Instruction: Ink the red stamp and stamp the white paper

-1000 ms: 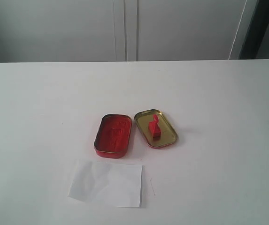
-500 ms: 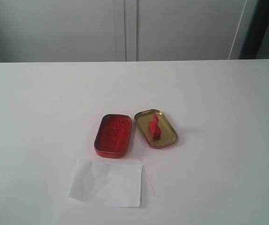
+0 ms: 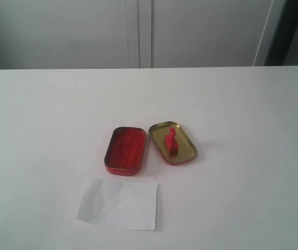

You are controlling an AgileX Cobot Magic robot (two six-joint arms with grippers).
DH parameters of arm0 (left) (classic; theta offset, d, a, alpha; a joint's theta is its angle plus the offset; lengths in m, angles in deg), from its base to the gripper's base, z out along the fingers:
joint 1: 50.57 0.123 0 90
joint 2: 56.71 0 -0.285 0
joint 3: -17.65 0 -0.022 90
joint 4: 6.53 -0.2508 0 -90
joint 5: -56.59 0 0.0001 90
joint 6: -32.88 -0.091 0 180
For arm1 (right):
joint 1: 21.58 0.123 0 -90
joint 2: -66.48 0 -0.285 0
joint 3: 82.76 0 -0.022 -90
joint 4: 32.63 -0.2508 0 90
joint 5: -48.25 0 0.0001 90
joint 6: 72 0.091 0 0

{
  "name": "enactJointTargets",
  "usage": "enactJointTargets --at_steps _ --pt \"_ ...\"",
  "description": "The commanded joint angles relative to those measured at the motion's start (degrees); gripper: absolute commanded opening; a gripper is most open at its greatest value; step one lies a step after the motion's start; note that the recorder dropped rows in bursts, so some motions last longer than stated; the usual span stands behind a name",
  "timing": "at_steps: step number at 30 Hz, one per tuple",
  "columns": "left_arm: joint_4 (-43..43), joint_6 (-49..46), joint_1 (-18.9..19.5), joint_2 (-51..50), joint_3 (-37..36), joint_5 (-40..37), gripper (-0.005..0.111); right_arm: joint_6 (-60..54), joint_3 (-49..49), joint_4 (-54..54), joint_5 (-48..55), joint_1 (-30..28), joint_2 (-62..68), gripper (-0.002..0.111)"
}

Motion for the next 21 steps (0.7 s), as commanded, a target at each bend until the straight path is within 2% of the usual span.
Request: enactJointTargets --at_steps 1,5,11,15,21 --pt "0.22 0.03 0.07 0.26 -0.37 0.24 0.0 -0.27 -5.04 -0.25 2.34 -0.32 8.6 0.0" --pt "0.22 0.03 0.07 0.26 -0.37 0.24 0.0 0.16 -9.16 -0.25 3.92 -0.32 15.99 0.0" --pt "0.22 0.03 0.07 0.26 -0.37 0.24 0.0 0.4 -17.64 -0.67 13.77 -0.32 25.54 0.0" --pt "0.22 0.03 0.07 0.26 -0.37 0.24 0.0 0.4 -23.14 -4.8 19.47 -0.21 31.26 0.0" --pt "0.22 0.03 0.07 0.26 -0.37 0.24 0.0 0.4 -29.96 -6.47 26.16 2.95 37.78 0.0"
